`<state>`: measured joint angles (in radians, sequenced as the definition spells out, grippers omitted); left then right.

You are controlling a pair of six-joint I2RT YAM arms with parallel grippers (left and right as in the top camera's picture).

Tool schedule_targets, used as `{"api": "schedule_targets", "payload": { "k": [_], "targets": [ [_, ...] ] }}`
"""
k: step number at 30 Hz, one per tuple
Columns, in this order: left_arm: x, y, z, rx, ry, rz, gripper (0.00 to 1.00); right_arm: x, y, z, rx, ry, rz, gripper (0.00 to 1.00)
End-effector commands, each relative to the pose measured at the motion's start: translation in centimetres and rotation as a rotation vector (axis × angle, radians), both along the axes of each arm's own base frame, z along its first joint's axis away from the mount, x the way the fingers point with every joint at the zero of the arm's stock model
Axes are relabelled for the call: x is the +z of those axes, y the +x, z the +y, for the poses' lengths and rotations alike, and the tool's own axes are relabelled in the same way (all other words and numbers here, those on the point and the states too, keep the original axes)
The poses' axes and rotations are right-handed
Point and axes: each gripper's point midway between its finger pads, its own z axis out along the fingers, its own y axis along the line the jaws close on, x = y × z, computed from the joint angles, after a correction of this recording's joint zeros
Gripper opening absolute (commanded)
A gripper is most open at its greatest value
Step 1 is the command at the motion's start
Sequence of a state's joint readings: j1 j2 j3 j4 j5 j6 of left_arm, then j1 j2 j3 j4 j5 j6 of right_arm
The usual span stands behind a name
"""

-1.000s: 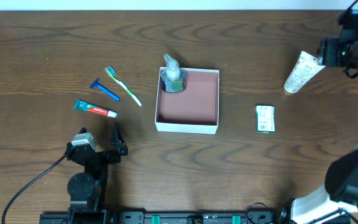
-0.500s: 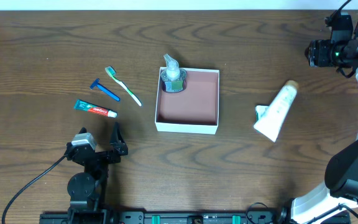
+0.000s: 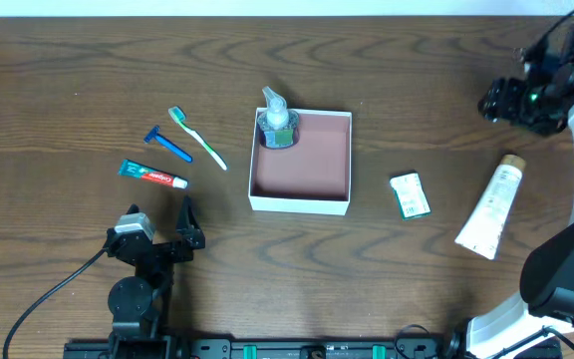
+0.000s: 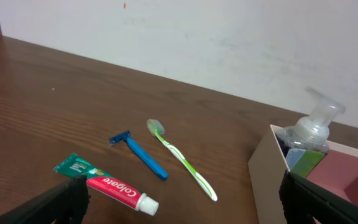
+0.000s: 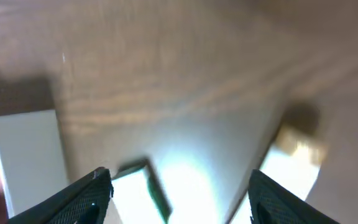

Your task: Pack container

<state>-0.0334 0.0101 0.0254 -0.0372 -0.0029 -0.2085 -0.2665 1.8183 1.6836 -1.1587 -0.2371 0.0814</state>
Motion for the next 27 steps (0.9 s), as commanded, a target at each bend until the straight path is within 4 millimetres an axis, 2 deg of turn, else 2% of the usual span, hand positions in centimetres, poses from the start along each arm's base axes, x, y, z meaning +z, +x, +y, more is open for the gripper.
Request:
{"api": "schedule_targets", "payload": {
  "k": [1,4,9,12,15,19,23,27],
  "targets": [
    [-1.8,-0.1,0.3,0.013,0.012,0.054,0.98,-0.3,-1.9,0.0,-0.122,-0.028,0.100,0.74],
    [-1.8,-0.1,0.3,0.013,0.012,0.054,0.98,-0.6,-4.2,-0.2,-0.143,-0.070,0.197,0.76],
    [-1.8,-0.1,0.3,0.013,0.012,0.054,0.98,-0.2,-7.6,-0.8,-0.191,-0.131,0.314,0.80],
    [-1.8,-0.1,0.3,0.013,0.012,0.054,0.98,-0.1,-8.9,-2.0,-0.238,-0.204,0.361,0.82],
    [-1.8,-0.1,0.3,0.013,0.012,0.054,0.98,-1.0,-9.8,-2.1,-0.237,-0.217,0.406,0.82],
    [-1.8,-0.1,0.3,0.013,0.012,0.054,0.98,-4.0,-11.3,-1.7,-0.227,-0.210,0.470,0.82],
    [-1.8,-0.1,0.3,0.013,0.012,0.054,0.98,-8.0,-12.5,-1.4,-0.223,-0.201,0.507,0.82],
    [-1.8,-0.1,0.3,0.013,0.012,0.054,0.98,-11.0,-12.4,-0.5,-0.223,-0.150,0.474,0.82]
  ]
}}
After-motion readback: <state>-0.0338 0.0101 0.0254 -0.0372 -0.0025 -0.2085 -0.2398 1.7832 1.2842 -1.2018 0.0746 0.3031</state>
